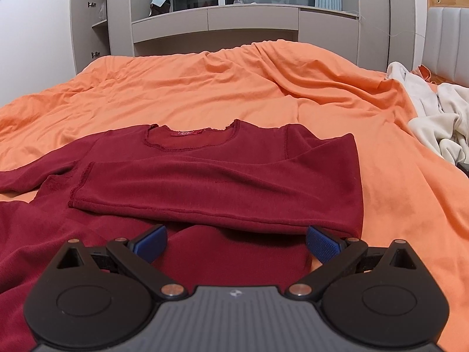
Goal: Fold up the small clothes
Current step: 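Move the left tool to the other sleeve cuff and grasp it, then fold the held sleeve across the sweater body and open the left tool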
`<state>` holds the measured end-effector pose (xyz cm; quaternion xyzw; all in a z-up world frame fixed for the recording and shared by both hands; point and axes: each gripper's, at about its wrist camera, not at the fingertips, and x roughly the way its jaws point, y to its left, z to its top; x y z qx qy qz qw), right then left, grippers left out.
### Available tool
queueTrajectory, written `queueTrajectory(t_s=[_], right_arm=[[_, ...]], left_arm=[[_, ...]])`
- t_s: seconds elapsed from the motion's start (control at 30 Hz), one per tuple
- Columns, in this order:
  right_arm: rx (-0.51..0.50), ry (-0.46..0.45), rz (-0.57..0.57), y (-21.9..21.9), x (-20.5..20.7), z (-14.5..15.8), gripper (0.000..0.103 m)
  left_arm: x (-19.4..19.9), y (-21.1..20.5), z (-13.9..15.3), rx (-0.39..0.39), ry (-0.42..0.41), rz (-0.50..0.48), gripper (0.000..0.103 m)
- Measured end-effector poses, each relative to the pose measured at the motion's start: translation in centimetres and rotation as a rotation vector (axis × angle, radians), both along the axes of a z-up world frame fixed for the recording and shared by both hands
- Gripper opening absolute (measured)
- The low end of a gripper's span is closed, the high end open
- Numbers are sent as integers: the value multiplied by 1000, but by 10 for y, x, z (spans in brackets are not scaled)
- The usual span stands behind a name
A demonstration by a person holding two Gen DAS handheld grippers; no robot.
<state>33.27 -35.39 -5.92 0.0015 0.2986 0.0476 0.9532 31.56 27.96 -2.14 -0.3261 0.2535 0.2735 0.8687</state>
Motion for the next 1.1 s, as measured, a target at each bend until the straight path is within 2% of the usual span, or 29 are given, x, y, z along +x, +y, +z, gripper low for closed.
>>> queueTrajectory(t_s=[0.17, 0.3, 0.43, 0.67, 0.8, 0.9, 1.1], right_arm=[[-1, -1, 0, 0, 0, 0, 103], [0, -5, -1, 0, 1, 0, 103], [5, -14, -3, -1, 0, 2, 103], [25, -44, -24, -6, -3, 10, 103], [39, -60, -53, -14, -3, 15, 103], [43, -69, -86, -22, -3, 19, 103], [44, -95, -160, -42, -2, 27, 103]], left_arm=[[8, -17, 31, 128, -89, -62, 4], [21, -46, 65, 240, -162, -150, 4], [34, -94, 101, 344, -239, -285, 4], [50, -197, 140, 446, -342, -518, 4], [64, -261, 147, 438, -391, -638, 4], [72, -309, 141, 434, -411, -727, 4], [91, -401, 97, 433, -371, -912, 4]])
